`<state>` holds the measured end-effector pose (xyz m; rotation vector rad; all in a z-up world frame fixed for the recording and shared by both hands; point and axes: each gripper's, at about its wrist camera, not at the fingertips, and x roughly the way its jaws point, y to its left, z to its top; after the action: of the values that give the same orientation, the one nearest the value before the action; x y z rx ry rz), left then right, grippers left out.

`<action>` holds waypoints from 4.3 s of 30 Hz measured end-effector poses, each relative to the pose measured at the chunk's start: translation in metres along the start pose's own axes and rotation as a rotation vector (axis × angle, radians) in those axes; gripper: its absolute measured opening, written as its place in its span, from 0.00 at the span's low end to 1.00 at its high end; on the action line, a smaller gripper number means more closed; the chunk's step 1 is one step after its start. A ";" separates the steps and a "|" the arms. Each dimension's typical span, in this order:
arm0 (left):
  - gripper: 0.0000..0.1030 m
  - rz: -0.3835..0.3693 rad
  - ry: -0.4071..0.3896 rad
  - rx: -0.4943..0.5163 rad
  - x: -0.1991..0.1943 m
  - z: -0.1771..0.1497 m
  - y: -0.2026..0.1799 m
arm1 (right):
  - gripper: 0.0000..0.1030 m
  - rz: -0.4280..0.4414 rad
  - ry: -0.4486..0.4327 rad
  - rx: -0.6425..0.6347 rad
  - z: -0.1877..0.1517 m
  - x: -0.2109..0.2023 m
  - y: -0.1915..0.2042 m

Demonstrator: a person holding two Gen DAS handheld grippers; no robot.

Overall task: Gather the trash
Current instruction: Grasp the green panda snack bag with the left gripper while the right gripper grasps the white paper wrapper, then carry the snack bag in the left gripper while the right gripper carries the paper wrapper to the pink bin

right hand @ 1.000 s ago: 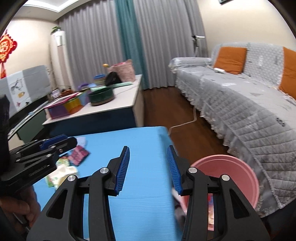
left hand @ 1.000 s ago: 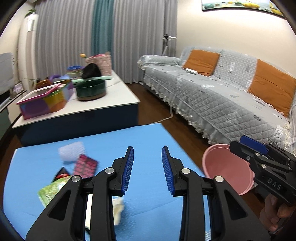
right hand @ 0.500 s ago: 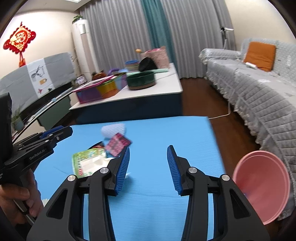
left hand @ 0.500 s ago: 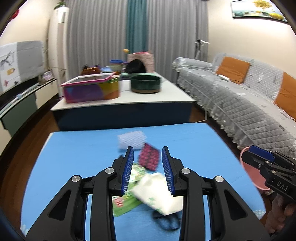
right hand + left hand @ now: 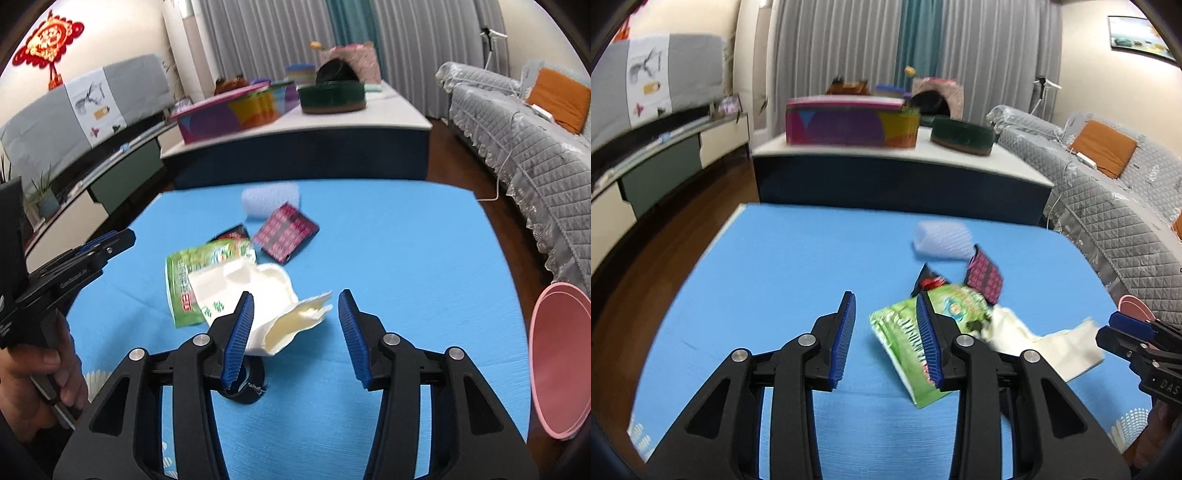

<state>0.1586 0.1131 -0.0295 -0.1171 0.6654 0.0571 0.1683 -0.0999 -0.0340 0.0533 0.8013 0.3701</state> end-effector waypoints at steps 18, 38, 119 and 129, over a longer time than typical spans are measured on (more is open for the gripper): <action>0.51 -0.107 0.208 -0.069 0.065 -0.027 0.000 | 0.47 -0.010 0.102 -0.005 -0.006 0.027 -0.003; 0.04 -0.172 0.047 0.027 0.017 -0.001 -0.031 | 0.06 -0.052 -0.009 -0.009 0.003 -0.006 -0.013; 0.00 -0.500 -0.088 0.383 -0.051 0.002 -0.305 | 0.06 -0.436 -0.254 0.273 -0.024 -0.159 -0.215; 0.00 -0.568 -0.068 0.434 -0.060 -0.003 -0.358 | 0.06 -0.489 -0.276 0.330 -0.033 -0.179 -0.257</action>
<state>0.1418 -0.2436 0.0378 0.1170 0.5445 -0.6244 0.1092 -0.4046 0.0194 0.2075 0.5698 -0.2319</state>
